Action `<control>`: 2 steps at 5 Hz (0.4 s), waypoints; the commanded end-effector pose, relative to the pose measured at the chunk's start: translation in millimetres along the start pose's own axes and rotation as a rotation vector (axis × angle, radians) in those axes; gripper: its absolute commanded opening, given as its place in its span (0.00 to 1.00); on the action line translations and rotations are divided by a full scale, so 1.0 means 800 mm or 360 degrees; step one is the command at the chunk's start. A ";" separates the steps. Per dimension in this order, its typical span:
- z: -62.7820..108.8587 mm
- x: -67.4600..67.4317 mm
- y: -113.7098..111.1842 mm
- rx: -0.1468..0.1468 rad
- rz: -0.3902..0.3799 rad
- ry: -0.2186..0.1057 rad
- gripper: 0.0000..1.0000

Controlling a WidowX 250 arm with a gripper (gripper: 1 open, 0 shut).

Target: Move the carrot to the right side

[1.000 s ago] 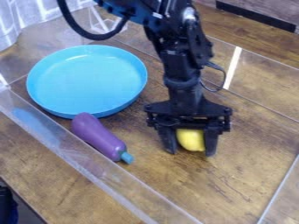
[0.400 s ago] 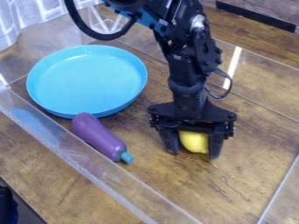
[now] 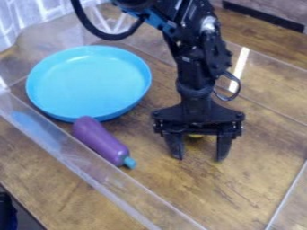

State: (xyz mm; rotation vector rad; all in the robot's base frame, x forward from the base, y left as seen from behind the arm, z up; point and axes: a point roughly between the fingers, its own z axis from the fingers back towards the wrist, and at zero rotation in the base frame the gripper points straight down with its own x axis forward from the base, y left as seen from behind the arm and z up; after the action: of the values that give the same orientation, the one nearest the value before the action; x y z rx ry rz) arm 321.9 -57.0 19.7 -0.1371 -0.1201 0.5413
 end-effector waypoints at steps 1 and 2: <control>-0.006 -0.006 -0.012 0.0011 0.0116 -0.0006 1.00; -0.003 -0.011 -0.019 -0.0006 0.0027 0.0006 1.00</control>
State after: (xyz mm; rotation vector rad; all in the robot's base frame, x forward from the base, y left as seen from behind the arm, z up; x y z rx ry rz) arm 325.5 -62.8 20.4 -0.1382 -0.1240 0.5968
